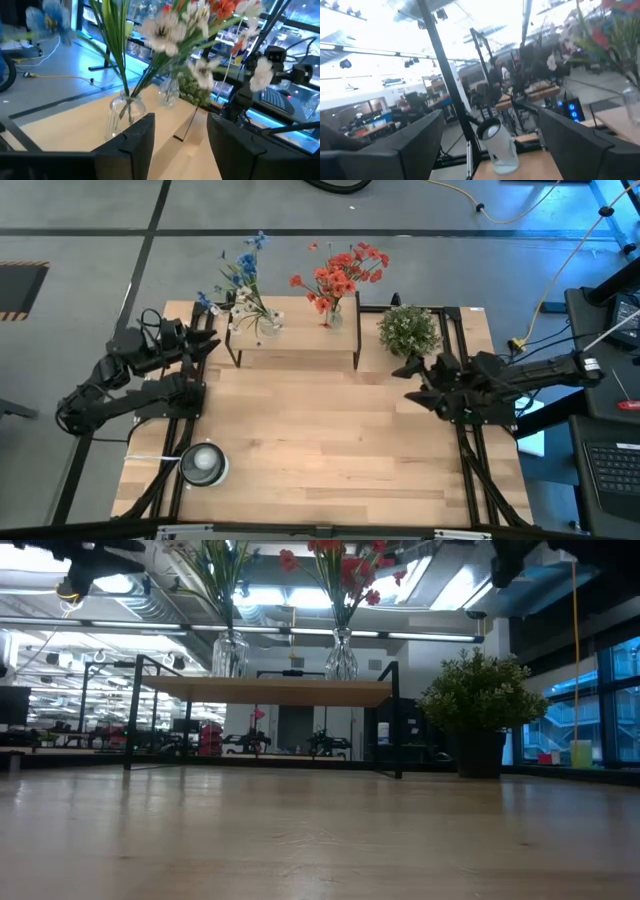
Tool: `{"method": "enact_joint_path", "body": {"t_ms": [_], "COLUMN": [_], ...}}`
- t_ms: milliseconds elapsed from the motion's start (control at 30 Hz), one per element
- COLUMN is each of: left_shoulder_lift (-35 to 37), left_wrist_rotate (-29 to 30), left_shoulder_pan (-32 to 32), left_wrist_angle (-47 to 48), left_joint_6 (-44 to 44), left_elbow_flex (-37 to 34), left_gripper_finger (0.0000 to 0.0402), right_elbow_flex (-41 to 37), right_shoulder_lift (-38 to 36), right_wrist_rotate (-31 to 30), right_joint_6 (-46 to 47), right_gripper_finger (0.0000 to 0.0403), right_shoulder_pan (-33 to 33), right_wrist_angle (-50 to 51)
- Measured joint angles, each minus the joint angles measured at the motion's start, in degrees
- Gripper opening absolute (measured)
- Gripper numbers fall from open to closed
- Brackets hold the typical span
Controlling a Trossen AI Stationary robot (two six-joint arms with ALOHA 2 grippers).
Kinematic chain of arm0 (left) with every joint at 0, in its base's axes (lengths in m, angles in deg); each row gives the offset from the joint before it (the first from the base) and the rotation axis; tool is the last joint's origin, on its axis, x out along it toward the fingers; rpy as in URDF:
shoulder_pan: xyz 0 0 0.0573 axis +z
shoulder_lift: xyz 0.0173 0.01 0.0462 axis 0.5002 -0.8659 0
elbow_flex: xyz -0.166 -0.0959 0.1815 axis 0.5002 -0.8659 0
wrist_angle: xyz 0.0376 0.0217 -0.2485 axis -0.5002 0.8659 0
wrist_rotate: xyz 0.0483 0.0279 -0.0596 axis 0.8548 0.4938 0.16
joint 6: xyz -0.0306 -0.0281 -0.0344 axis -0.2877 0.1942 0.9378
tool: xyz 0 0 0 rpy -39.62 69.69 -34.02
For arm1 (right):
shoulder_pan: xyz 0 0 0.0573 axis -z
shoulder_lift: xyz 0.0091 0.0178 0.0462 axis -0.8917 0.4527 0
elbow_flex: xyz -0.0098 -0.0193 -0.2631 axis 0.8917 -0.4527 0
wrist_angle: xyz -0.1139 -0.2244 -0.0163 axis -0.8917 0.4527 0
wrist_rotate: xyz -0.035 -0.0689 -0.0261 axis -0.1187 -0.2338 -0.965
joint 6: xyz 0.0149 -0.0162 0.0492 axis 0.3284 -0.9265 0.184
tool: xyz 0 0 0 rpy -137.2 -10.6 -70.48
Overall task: Pick and place flowers into a vace then onto a shelf
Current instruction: Return to Home Position
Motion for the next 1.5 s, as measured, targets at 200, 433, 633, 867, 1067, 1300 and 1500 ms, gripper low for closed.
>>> {"method": "enact_joint_path", "body": {"t_ms": [200,433,633,867,1067,1300,1500], "left_shoulder_lift": [4.87,7.03,7.12,7.16,7.17,7.19,7.19], "left_wrist_rotate": [-0.99,-0.75,-1.29,-1.87,-0.64,4.14,10.89], "left_shoulder_pan": [0.00,0.00,-0.03,-1.10,-3.64,-8.56,-13.21], "left_wrist_angle": [-3.48,-7.15,-16.47,-20.83,-27.32,-29.29,-29.33], "left_joint_6": [0.51,1.13,1.19,3.02,4.50,5.62,4.84], "left_elbow_flex": [-5.28,-10.52,-16.47,-21.80,-26.47,-29.96,-31.59], "left_gripper_finger": [0.0153,0.0128,0.0115,0.0105,0.0102,0.0102,0.0102], "right_elbow_flex": [-5.08,-10.49,-13.73,-17.22,-17.19,-17.17,-17.13], "right_shoulder_lift": [-8.64,-16.33,-22.23,-29.13,-34.46,-37.56,-37.58], "right_wrist_rotate": [1.65,1.22,-2.05,-2.13,-2.13,-2.10,-8.99], "right_joint_6": [-1.92,-4.00,-7.27,-6.99,-5.91,-5.65,-4.75], "right_gripper_finger": [0.0330,0.0330,0.0330,0.0330,0.0330,0.0330,0.0330], "right_shoulder_pan": [0.65,0.72,1.17,3.98,7.06,9.54,11.72], "right_wrist_angle": [0.43,0.44,1.85,4.35,10.81,15.62,20.21]}}
